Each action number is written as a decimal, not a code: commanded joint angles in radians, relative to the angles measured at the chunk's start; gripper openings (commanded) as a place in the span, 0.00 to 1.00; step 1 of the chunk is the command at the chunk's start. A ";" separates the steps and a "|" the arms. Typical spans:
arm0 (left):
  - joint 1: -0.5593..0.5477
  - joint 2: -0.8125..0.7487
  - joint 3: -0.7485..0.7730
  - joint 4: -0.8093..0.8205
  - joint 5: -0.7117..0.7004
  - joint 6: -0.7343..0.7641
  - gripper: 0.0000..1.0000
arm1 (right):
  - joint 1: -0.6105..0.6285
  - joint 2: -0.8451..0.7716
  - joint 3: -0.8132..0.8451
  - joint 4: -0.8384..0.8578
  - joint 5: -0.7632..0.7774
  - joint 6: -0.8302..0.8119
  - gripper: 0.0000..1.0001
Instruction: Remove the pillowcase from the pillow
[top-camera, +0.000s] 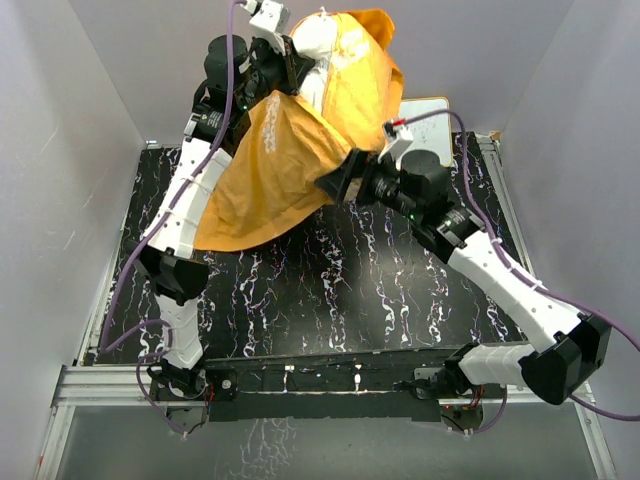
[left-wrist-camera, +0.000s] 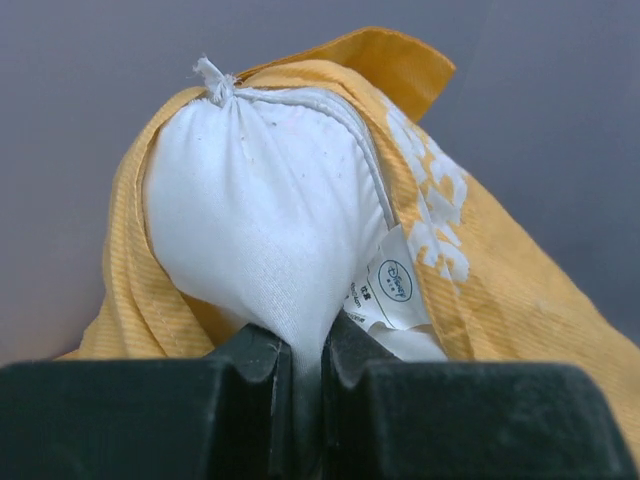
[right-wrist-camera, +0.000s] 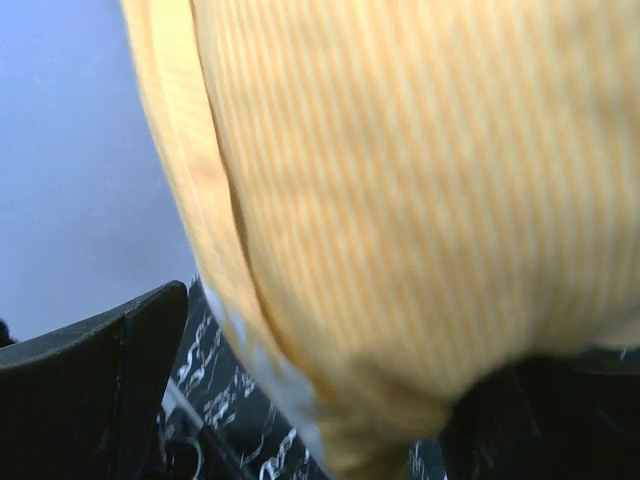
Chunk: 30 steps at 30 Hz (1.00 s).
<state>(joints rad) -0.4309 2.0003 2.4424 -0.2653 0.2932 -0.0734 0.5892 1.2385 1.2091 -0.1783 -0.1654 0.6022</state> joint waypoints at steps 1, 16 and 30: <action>-0.038 -0.198 -0.111 0.339 -0.065 0.044 0.00 | -0.001 0.087 0.185 0.054 0.080 -0.158 0.98; -0.052 -0.610 -0.485 0.203 -0.164 0.139 0.00 | -0.094 0.418 0.801 0.159 0.262 -0.454 0.32; -0.052 -0.823 -0.831 -0.037 -0.362 0.351 0.97 | 0.000 0.353 0.729 0.185 0.360 -0.493 0.08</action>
<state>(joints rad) -0.4831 1.2343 1.6463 -0.2821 -0.0391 0.1684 0.5751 1.6543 1.9011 -0.1410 0.0856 0.1535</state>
